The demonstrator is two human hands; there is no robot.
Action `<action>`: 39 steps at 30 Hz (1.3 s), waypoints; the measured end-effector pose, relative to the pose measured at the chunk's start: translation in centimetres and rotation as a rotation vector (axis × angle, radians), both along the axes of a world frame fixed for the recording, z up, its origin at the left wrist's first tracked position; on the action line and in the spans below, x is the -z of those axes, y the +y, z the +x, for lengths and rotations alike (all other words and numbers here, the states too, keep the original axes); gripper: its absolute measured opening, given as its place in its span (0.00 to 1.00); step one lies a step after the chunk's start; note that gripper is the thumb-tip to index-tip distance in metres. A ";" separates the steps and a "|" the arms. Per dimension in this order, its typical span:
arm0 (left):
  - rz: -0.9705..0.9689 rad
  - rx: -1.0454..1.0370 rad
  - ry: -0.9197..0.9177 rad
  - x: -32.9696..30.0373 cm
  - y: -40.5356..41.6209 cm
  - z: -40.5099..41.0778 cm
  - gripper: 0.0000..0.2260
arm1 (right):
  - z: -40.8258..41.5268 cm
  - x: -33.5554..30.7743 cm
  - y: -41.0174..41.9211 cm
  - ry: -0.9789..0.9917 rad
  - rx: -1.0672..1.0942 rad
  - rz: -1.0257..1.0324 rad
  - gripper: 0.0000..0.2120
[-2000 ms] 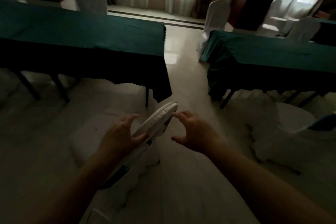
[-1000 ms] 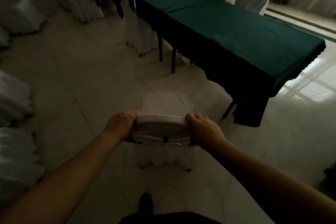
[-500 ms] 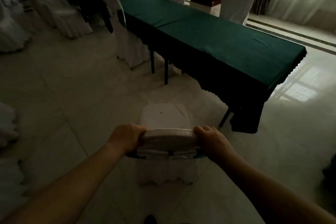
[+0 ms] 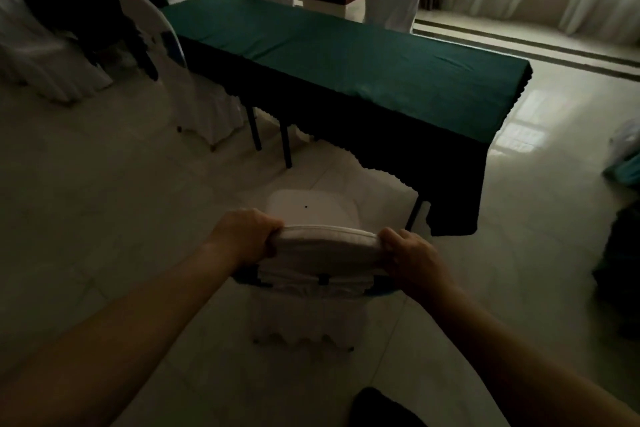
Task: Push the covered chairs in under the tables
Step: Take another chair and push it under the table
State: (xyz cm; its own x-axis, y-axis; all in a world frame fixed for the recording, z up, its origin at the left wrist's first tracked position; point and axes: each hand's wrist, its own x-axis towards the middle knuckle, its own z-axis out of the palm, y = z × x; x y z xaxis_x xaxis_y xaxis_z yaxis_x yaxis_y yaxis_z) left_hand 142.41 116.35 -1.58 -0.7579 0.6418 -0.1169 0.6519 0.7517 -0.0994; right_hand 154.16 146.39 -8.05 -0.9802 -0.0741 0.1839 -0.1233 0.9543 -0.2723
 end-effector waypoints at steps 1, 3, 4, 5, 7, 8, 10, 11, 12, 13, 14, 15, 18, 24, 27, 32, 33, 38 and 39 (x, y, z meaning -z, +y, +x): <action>-0.011 0.019 0.000 -0.3 0.4 -0.9 0.12 | -0.4 0.0 0.1 0.005 0.010 -0.012 0.19; -0.030 0.052 0.008 -0.8 1.3 -3.1 0.12 | -1.7 -0.1 0.3 0.027 0.038 -0.027 0.16; -0.032 0.064 0.016 -1.0 1.7 -4.2 0.13 | -2.5 -0.2 0.4 0.039 0.051 -0.031 0.15; -0.034 0.071 0.023 -1.3 2.0 -5.4 0.13 | -3.3 -0.3 0.6 0.041 0.066 -0.031 0.15; -0.048 0.085 0.031 -1.7 2.8 -8.0 0.14 | -5.5 -0.8 0.9 0.044 0.090 -0.025 0.14; -0.060 0.092 0.029 -1.9 3.2 -9.4 0.15 | -6.7 -1.0 1.1 0.051 0.098 -0.026 0.13; -0.076 0.102 0.032 -1.9 4.1 -12.5 0.15 | -9.2 -1.0 1.8 0.058 0.116 -0.035 0.13; -0.083 0.114 0.046 -1.8 4.7 -14.0 0.16 | -10.5 -0.9 2.3 0.057 0.127 -0.032 0.13; -0.089 0.128 0.062 -1.6 5.3 -15.5 0.16 | -11.8 -0.8 2.8 0.060 0.136 -0.023 0.13; -0.093 0.141 0.076 -1.6 5.9 -17.0 0.16 | -13.2 -0.6 3.4 0.063 0.144 -0.021 0.14; -0.093 0.153 0.085 -1.5 6.4 -18.4 0.16 | -14.4 -0.6 3.9 0.069 0.153 -0.021 0.14; -0.094 0.162 0.092 -1.5 7.0 -20.0 0.16 | -15.8 -0.5 4.5 0.079 0.169 -0.025 0.14; -0.090 0.206 0.117 -2.2 9.3 -25.2 0.15 | -20.3 -0.6 6.0 0.073 0.214 -0.052 0.13; -0.130 0.288 0.155 -2.4 14.6 -34.3 0.15 | -27.1 -0.4 9.3 0.055 0.286 -0.092 0.15; -0.130 0.328 0.149 -2.7 16.2 -37.5 0.14 | -29.1 -0.5 10.1 0.046 0.325 -0.133 0.16; -0.132 0.423 0.155 -3.0 18.9 -44.2 0.15 | -34.0 -0.4 11.5 0.051 0.399 -0.166 0.17; -0.129 0.435 0.143 -3.1 19.2 -45.5 0.14 | -35.0 -0.4 11.6 0.051 0.414 -0.170 0.17; -0.135 0.507 0.123 -2.8 20.3 -52.9 0.14 | -41.0 0.1 11.3 0.032 0.484 -0.156 0.18; -0.143 0.514 0.120 -2.7 20.4 -54.2 0.14 | -42.1 0.1 11.2 0.022 0.498 -0.156 0.18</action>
State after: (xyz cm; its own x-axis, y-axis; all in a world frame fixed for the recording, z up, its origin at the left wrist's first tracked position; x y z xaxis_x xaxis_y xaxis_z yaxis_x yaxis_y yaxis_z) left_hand 88.18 136.74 1.11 -0.3645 0.9170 -0.1620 0.9096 0.3133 -0.2729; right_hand 112.08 157.57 -8.13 -0.8853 0.4302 0.1766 0.3280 0.8468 -0.4188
